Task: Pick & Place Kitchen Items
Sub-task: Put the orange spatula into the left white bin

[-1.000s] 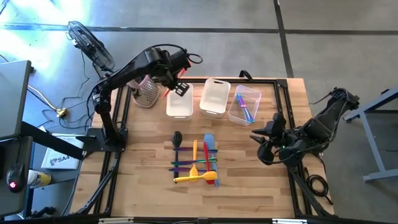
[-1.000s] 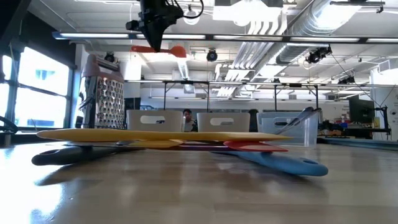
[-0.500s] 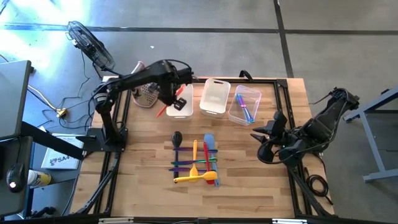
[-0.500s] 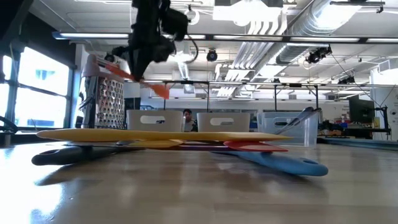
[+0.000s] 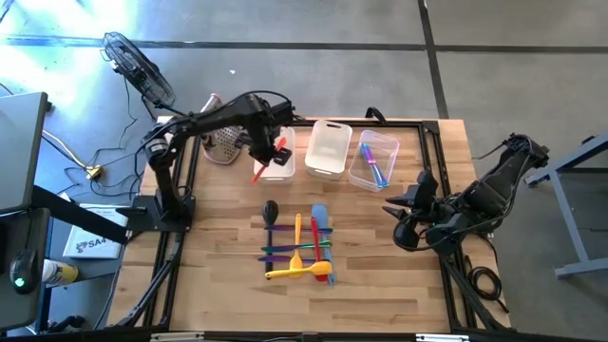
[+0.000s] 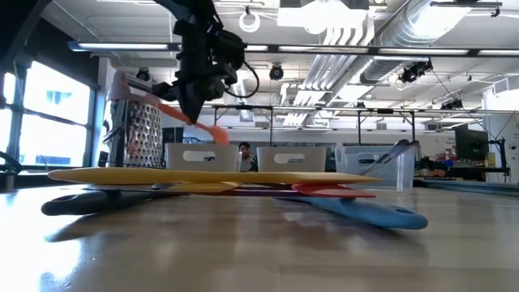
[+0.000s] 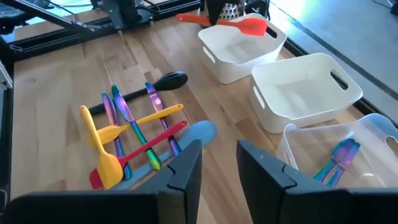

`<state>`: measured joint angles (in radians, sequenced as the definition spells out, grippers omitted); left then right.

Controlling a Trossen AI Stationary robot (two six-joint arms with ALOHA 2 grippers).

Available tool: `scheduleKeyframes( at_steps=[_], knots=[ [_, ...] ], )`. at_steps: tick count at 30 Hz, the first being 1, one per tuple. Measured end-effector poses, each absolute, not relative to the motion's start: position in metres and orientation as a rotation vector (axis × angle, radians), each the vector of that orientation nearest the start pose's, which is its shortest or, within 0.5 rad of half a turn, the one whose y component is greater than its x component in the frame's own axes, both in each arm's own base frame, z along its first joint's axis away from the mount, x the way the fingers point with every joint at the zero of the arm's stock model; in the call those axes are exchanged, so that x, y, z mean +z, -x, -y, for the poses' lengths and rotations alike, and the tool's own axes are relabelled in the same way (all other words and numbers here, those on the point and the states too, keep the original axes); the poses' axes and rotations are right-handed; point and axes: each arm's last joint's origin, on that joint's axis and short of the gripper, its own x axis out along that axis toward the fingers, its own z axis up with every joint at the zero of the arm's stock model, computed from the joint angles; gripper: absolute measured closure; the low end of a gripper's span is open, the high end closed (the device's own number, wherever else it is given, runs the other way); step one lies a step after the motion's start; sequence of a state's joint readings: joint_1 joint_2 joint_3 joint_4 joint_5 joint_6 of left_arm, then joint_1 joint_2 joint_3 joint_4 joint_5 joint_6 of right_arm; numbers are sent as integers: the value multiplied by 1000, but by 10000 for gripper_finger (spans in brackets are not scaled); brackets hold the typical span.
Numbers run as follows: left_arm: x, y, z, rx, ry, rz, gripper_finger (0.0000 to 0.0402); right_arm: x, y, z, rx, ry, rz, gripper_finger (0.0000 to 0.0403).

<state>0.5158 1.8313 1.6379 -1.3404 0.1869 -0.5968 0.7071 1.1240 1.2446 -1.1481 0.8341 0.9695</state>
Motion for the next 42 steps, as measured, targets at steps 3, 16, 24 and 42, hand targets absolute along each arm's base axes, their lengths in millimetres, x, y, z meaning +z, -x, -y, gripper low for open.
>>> scheduleKeyframes(
  at_steps=[3,16,24,42],
  knots=[
    [268,-304,-169,684,1029,-1365,390,356,-156,-105,-433,-219,-593,309],
    [251,-315,-178,645,1019,-1357,390,356,-156,-106,-430,-239,-598,309],
    [251,-309,-188,675,1037,-1345,376,356,-156,-106,-432,-251,-594,309],
    [251,-310,-193,676,950,-1322,362,356,-157,-106,-451,-262,-569,309]
  ],
)
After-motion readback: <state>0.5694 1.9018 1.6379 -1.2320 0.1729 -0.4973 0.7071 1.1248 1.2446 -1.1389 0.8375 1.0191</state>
